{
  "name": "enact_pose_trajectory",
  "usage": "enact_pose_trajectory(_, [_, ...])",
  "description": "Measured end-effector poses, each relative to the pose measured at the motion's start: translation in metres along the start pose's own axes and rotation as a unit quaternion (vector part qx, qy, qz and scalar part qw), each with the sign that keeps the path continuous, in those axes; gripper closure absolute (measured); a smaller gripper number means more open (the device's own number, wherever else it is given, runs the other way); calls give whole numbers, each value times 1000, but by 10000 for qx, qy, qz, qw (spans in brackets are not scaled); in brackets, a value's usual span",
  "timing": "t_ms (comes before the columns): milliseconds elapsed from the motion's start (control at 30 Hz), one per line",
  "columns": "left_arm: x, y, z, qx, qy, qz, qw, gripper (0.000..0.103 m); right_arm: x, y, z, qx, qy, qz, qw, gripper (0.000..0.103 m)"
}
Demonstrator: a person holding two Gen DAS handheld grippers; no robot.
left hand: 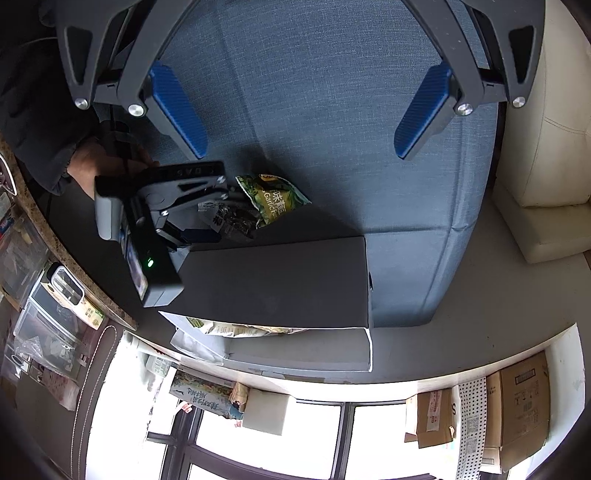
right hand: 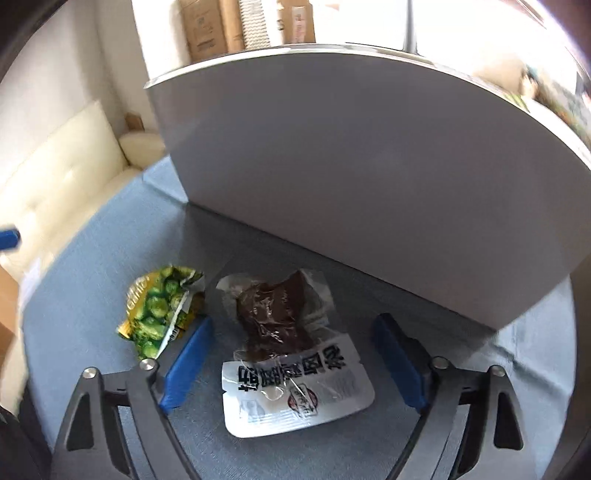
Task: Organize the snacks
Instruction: 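Grasp the dark meat pack with the right gripper while the left gripper grasps the green garlic pea bag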
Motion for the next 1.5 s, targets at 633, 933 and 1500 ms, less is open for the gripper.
enact_pose_trajectory(633, [-4, -17, 1, -170, 49, 0, 9998, 0, 10, 45, 11, 318, -355, -201, 9987, 54])
enact_pose_trajectory(933, [14, -54, -14, -330, -172, -56, 9993, 0, 33, 124, 45, 796, -938, -216, 9922, 54])
enact_pose_trajectory(1500, [26, -122, -32, -642, -352, -515, 9960, 55, 22, 146, 72, 1083, -1384, -500, 9832, 54])
Point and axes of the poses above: each gripper's, at about its wrist camera, not at the fingertips, and y roughly against the way its jaws point, x to its right, z to its underside, the point moved 9 cm from there along -y, roughly the way its jaws point, and after that the axes turned 9 degrees about -x, right-handed, at the moved point
